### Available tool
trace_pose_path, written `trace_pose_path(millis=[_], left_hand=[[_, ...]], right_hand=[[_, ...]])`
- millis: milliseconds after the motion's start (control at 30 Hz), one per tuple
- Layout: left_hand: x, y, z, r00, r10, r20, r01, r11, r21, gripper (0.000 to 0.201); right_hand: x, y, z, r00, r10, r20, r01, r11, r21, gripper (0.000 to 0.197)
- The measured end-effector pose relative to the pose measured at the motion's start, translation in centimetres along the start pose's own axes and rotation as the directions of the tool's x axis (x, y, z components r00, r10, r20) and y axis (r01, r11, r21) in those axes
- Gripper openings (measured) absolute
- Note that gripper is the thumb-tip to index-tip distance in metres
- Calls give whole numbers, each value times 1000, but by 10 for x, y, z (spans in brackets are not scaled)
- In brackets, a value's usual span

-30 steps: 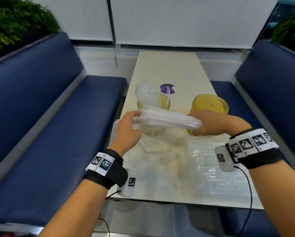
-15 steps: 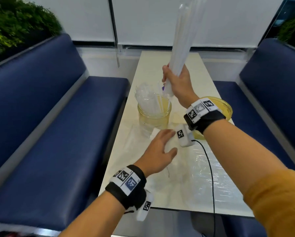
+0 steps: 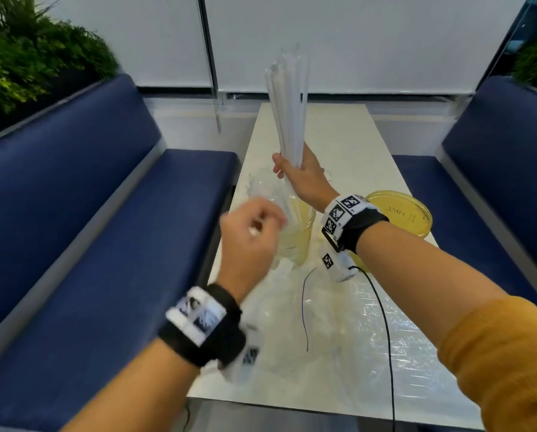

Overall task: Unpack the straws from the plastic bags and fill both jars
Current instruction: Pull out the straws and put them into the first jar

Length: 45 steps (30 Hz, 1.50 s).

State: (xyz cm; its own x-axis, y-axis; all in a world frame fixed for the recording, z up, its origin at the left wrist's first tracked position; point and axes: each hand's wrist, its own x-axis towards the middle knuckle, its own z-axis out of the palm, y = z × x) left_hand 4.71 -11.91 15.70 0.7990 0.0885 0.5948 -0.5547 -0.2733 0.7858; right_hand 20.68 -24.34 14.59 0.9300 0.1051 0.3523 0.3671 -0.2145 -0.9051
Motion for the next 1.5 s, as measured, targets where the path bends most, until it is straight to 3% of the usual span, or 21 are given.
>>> trace_pose_path(millis=[67, 100, 167, 233, 300, 400, 433, 500, 600, 700, 767, 833, 933, 1000, 1100, 1167, 1300, 1333, 1433, 1500], left_hand=[[55, 7, -3, 988, 56, -144, -41, 993, 108, 16], [83, 11, -1, 984, 44, -175, -18, 989, 147, 42], [134, 11, 6, 995, -21, -96, 35, 990, 140, 97], [170, 12, 18, 994, -108, 24, 106, 992, 64, 120], [189, 10, 30, 978, -197, 71, 201, 979, -43, 103], [196, -3, 47, 981, -195, 20, 195, 979, -58, 30], [196, -7, 51, 985, -170, 9, 170, 984, -52, 17], [193, -16, 56, 991, -134, 10, 134, 988, -72, 13], [186, -35, 64, 992, -109, 61, 116, 983, -140, 11], [174, -52, 73, 988, -95, 123, 113, 983, -147, 10], [168, -59, 79, 980, -112, 163, 136, 981, -140, 11], [163, -65, 82, 971, -126, 201, 150, 983, -108, 12], [153, -73, 82, 959, -132, 253, 148, 988, -46, 20], [150, -74, 83, 938, -140, 317, 105, 986, 126, 27], [149, -71, 82, 889, -161, 430, -107, 838, 535, 29], [144, -70, 75, 852, -166, 497, -179, 798, 575, 25], [132, -68, 59, 785, -247, 568, -130, 831, 541, 21], [132, -67, 55, 776, -266, 572, -145, 807, 572, 31], [132, -70, 38, 778, -327, 536, -203, 677, 708, 99], [130, -76, 24, 778, -327, 536, -204, 676, 709, 113]], right_hand=[[0, 1, 2, 1000, -14, 25, 14, 1000, 10, 29], [0, 1, 2, 999, -16, 33, 16, 1000, 9, 35], [0, 1, 3, 999, -9, 45, 10, 1000, -24, 34], [0, 2, 6, 999, -10, 53, 15, 995, -99, 29], [-3, -1, 7, 999, -3, 50, 11, 989, -148, 33], [-4, -3, 2, 995, 56, 84, -33, 967, -252, 50], [-5, -5, -3, 991, 74, 115, -36, 953, -302, 53], [-6, -9, -17, 982, 84, 172, -21, 940, -341, 59], [-4, -11, -41, 982, 30, 189, 21, 965, -262, 80], [5, -8, -56, 999, -18, 38, 24, 986, -165, 65], [7, -13, -59, 990, -89, -106, 73, 987, -144, 54], [11, -25, -58, 963, -210, -167, 176, 964, -197, 49], [20, -42, -50, 940, -334, -68, 292, 891, -347, 45], [26, -42, -41, 955, -285, 80, 287, 824, -488, 48], [22, -23, -30, 967, -162, 196, 248, 775, -581, 50], [14, -12, -28, 974, -165, 157, 226, 791, -569, 50], [1, 4, -23, 986, -149, 81, 169, 832, -529, 49], [-2, 9, -21, 988, -135, 72, 152, 831, -535, 49], [-11, 22, -19, 990, -54, 133, 123, 795, -595, 52], [-17, 26, -17, 975, 9, 221, 140, 751, -645, 47]])
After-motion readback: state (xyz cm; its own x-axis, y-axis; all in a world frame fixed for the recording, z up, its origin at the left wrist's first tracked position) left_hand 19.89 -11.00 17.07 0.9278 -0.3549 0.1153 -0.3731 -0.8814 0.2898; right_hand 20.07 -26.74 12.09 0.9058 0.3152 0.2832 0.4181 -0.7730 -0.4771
